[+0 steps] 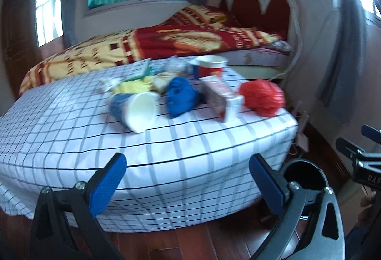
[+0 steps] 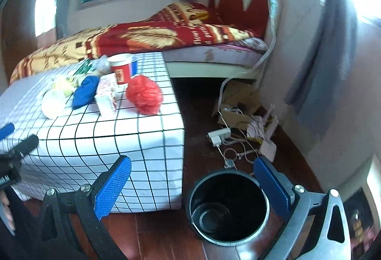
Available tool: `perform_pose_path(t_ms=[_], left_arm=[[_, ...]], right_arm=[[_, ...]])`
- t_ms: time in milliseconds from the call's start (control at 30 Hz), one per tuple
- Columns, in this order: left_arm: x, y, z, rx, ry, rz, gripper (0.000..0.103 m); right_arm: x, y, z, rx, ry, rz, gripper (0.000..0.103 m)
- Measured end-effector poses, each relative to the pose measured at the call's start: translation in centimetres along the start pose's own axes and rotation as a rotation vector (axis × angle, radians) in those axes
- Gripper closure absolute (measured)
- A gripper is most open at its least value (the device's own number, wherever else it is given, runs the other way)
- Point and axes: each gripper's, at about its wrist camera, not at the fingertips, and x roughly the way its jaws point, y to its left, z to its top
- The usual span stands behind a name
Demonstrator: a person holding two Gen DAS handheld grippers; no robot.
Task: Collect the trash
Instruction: 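Grasp the blue-and-white paper cup with the left tool while the right tool grasps the white carton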
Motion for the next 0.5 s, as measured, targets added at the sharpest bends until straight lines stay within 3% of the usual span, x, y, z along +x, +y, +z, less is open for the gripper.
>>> perform_pose_path(t_ms=[167,400,500], left_arm=[[1.7,2.6,0.1,-0.043,0.013,0.046,0.000],[4.9,5.4,1.2,-0.082,0.012,0.120,0.001],[6.5,6.8,1.6,-0.111,0.024,0.137,0.007]], right_arm=[[2.9,2.7,1.4,-0.013,0.066,0.092,0.000],[7.1,7.4,3.9,-0.049,0.062,0.229,0.000],[8.9,9.5,4.8,-0.084,0.054,0.267,0.000]])
